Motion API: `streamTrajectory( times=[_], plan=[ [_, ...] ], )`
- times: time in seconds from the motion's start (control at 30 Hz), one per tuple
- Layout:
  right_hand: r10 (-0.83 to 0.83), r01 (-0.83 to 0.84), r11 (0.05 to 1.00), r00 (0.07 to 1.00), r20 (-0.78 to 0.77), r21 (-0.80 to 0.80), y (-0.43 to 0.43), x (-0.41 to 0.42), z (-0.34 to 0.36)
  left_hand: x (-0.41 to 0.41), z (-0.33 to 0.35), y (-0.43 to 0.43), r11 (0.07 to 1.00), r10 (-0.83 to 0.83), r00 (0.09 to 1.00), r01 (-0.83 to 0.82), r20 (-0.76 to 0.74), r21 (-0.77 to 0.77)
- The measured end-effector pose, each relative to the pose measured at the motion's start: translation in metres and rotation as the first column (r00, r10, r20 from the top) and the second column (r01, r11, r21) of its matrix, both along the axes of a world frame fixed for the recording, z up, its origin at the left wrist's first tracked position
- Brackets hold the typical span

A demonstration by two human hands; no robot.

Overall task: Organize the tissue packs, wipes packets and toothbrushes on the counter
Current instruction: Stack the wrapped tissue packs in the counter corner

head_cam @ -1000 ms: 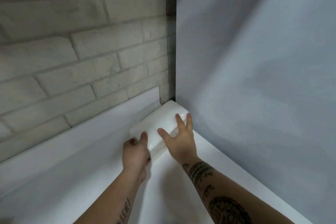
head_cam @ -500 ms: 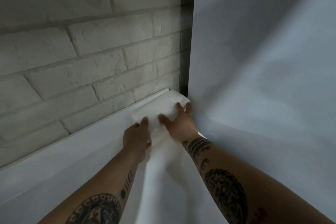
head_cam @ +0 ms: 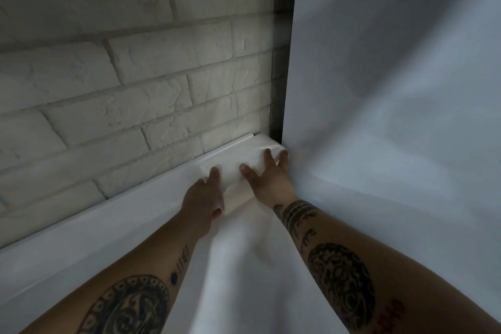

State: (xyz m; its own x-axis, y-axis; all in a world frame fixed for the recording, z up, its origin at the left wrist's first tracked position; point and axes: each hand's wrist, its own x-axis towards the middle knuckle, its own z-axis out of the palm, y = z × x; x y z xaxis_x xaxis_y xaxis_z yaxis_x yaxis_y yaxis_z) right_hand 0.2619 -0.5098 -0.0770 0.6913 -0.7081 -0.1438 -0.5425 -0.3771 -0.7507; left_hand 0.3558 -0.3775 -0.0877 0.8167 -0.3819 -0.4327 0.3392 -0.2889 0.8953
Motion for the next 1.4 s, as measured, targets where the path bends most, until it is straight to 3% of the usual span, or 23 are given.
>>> streamTrajectory(
  times=[0.2, 0.43, 0.53, 0.77, 0.93, 1.07, 1.2, 1.33, 1.4],
  plan=[
    [0.026, -0.024, 0.982, 1.0, 0.011, -0.185, 0.022, -0.026, 0.028, -0.014, 0.03, 0.038, 0.996, 0.002, 0.998, -0.009, 0.069, 0.091],
    [0.098, -0.062, 0.983, 0.972, 0.212, -0.17, 0.11, -0.068, 0.071, -0.06, 0.092, 0.129, 0.997, 0.058, 0.995, -0.062, 0.086, 0.05],
    [0.193, -0.143, 0.96, 0.961, 0.196, -0.242, 0.16, -0.081, 0.086, -0.078, 0.111, 0.176, 0.997, 0.001, 0.981, -0.016, 0.195, 0.075],
    [0.438, -0.399, 0.891, 0.882, 0.176, -0.217, 0.314, -0.11, 0.098, -0.119, 0.138, 0.35, 0.96, -0.133, 0.892, 0.007, 0.432, 0.281],
    [0.567, -0.565, 0.823, 0.808, 0.156, -0.064, 0.427, -0.139, 0.084, -0.163, 0.141, 0.485, 0.858, -0.198, 0.835, -0.105, 0.513, 0.503],
    [0.608, -0.613, 0.785, 0.79, 0.08, 0.089, 0.502, -0.168, 0.061, -0.2, 0.125, 0.555, 0.789, -0.167, 0.869, -0.165, 0.466, 0.591],
    [0.568, -0.554, 0.772, 0.821, 0.051, 0.311, 0.541, -0.188, 0.035, -0.228, 0.094, 0.586, 0.658, -0.344, 0.842, -0.099, 0.416, 0.746],
    [0.446, -0.404, 0.776, 0.895, 0.032, 0.484, 0.554, -0.196, 0.021, -0.249, 0.073, 0.576, 0.482, -0.489, 0.759, -0.176, 0.43, 0.858],
    [0.404, -0.374, 0.766, 0.913, 0.061, 0.522, 0.557, -0.198, 0.02, -0.257, 0.069, 0.567, 0.464, -0.532, 0.721, -0.191, 0.444, 0.865]
  ],
)
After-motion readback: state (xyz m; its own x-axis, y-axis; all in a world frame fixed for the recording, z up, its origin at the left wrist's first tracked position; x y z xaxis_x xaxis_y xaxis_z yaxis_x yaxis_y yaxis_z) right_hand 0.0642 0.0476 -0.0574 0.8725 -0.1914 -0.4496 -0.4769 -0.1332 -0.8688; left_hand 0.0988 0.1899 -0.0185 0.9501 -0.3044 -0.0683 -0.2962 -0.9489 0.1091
